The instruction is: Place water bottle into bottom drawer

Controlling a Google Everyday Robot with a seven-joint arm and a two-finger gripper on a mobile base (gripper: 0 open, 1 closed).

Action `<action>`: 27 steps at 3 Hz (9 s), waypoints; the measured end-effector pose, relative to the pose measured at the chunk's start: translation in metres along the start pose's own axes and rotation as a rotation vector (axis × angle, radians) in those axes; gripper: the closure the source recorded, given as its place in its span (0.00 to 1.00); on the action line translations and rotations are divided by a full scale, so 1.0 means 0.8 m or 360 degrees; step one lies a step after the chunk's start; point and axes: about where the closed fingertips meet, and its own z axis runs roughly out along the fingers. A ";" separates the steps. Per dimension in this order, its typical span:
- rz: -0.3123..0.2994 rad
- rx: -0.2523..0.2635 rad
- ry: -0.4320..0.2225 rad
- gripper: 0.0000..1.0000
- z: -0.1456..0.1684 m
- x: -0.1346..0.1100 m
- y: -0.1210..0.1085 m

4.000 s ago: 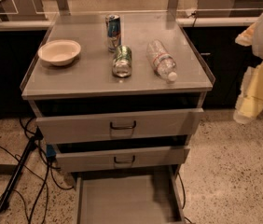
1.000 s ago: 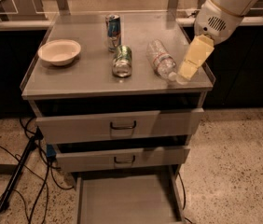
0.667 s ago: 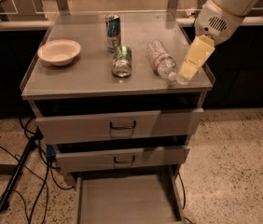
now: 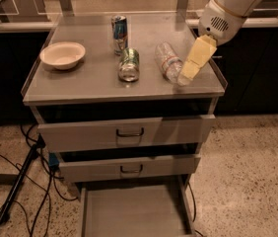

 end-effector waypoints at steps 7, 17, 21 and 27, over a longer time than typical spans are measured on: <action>0.0166 -0.0119 0.0065 0.00 0.078 -0.012 -0.072; 0.0368 -0.0124 0.0088 0.15 0.148 -0.061 -0.126; 0.0368 -0.0124 0.0088 1.00 0.148 -0.061 -0.126; 0.0386 0.0107 -0.0075 1.00 0.077 0.006 -0.007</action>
Offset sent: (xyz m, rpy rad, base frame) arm 0.0076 -0.0027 -0.0227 -0.0344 0.1253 -0.0100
